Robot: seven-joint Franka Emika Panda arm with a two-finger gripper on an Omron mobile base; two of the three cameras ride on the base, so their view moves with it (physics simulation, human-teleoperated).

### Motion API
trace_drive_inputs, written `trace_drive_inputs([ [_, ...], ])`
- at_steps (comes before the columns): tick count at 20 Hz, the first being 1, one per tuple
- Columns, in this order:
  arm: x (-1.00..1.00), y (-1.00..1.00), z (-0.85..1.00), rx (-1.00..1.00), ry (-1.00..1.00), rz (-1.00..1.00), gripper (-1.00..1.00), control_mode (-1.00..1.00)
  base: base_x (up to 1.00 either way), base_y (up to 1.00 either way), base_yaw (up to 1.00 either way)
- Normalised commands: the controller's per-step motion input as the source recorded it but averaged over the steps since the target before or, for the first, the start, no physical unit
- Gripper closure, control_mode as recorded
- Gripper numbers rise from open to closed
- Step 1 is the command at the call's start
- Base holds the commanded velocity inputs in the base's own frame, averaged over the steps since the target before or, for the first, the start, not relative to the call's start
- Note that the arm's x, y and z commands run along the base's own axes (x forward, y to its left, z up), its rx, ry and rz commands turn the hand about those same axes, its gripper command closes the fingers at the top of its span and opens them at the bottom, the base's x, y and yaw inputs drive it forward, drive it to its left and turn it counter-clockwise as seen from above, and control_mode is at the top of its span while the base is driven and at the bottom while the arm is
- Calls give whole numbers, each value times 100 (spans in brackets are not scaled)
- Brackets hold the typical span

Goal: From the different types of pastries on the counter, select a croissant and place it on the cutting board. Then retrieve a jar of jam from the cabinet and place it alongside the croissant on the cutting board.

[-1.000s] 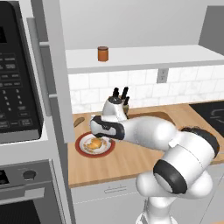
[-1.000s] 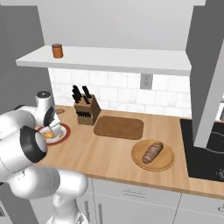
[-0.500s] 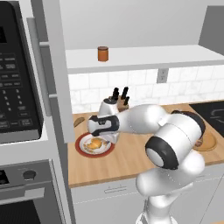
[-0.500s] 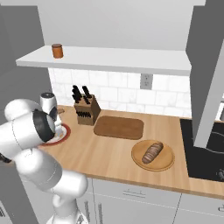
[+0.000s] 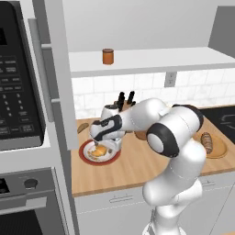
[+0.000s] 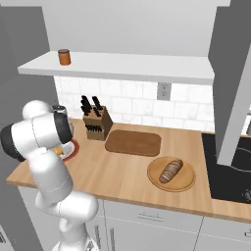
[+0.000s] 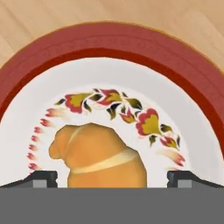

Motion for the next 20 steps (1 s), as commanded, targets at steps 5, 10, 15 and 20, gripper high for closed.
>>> trace_drive_inputs([
  [5,27,21,-39,0,20,0,-100,-100,0,0,0],
  [10,0,-5,-5,-5,-7,0,100,-100,0,0,0],
  [15,-58,-69,23,-1,-41,4,100,-100,0,0,0],
  [20,-87,-96,12,0,-16,0,100,-100,0,0,0],
])
